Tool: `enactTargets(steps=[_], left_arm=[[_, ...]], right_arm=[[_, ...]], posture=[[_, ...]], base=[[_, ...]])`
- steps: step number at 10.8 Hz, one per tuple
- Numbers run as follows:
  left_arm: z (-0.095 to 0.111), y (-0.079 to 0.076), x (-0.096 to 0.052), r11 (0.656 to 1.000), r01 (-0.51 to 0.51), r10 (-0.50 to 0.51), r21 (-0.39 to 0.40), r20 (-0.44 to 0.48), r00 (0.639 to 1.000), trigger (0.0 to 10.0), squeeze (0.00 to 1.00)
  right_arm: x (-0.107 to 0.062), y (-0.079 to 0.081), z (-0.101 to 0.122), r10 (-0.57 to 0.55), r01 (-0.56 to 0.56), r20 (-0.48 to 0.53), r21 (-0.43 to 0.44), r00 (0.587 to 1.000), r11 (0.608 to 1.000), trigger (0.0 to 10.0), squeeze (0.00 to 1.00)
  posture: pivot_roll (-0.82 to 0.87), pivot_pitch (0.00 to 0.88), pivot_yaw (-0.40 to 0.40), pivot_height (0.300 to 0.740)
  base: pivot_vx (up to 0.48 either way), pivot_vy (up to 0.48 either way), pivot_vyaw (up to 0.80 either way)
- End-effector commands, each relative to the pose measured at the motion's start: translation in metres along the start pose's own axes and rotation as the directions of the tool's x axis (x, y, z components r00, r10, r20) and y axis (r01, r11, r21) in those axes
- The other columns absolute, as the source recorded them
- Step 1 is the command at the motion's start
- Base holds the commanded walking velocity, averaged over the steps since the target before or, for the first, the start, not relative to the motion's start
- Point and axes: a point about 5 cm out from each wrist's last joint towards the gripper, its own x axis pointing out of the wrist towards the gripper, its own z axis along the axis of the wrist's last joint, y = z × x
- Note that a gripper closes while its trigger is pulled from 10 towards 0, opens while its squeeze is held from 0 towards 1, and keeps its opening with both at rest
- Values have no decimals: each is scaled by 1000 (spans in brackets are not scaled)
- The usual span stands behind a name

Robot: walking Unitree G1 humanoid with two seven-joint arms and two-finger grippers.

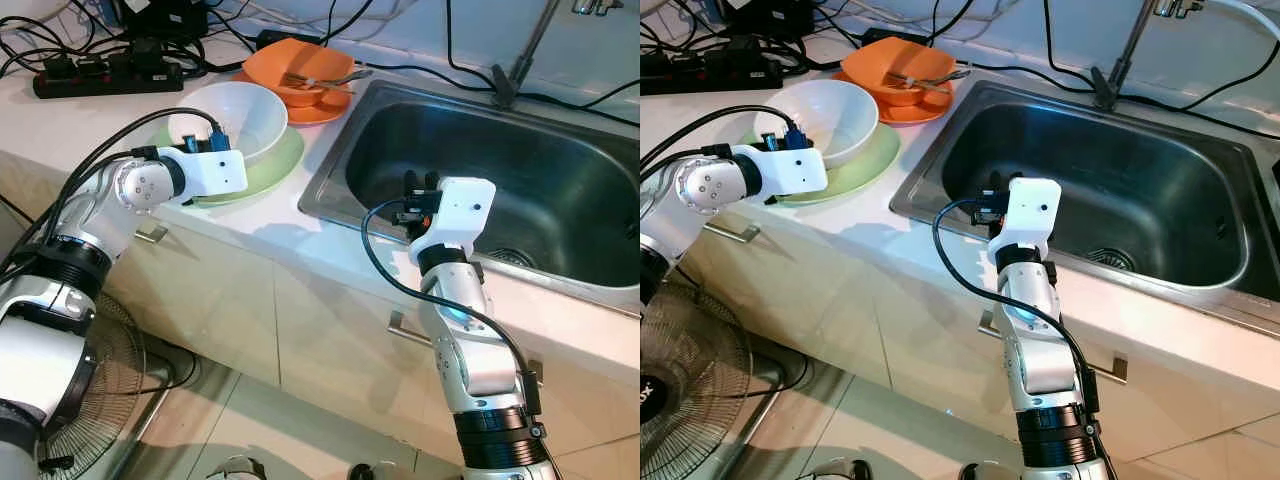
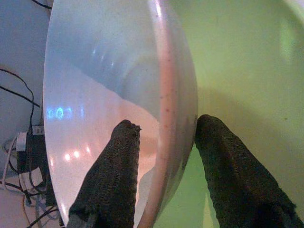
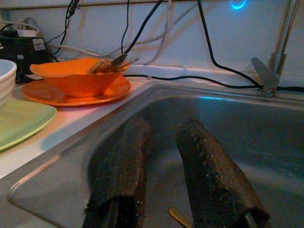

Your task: Kitchen organization

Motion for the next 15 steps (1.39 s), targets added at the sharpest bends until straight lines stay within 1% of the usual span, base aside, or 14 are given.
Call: enactTargets(steps=[1,5,8,11,12,13,14,15], left_arm=[[1,-2,2,1000,8,-8,6,4,1000,0,0],[3,-5,3,1000,16,-16,13,13,1000,0,0],[5,-4,3,999,1,-2,43,14,1000,0,0],[7,7,2,992,-86,86,94,8,996,0,0],[13,21,-1,971,-182,180,152,30,983,0,0],[22,34,-4,944,-267,258,194,71,963,3529,0],[41,42,-6,921,-329,301,207,158,941,10000,0],[59,38,-5,916,-342,290,211,242,926,10000,0]], right_arm=[[0,-2,1,-13,13,2,-8,1000,1000,10000,0],[0,-2,0,-18,18,-5,-10,1000,1000,10000,0],[0,-2,-1,-21,21,-8,-10,1000,1000,10000,0],[0,-3,-1,-25,25,-9,-9,1000,1000,10000,0],[0,-2,-1,-25,25,-8,-8,1000,1000,10000,0],[0,-2,-1,-26,26,-7,-9,1000,1000,10000,0],[0,-2,0,-27,27,-4,-8,1000,1000,10000,0],[3,-3,3,-28,28,5,-7,1000,1000,10000,0]], posture=[[-20,81,-32,740],[-20,81,-32,740],[-19,79,-32,740],[-19,79,-32,740],[-19,79,-31,740],[-19,79,-31,740],[-19,79,-31,740],[-19,78,-34,740]], base=[[0,0,0],[0,0,0],[0,0,0],[0,0,0],[0,0,0],[0,0,0],[0,0,0],[0,0,0]])
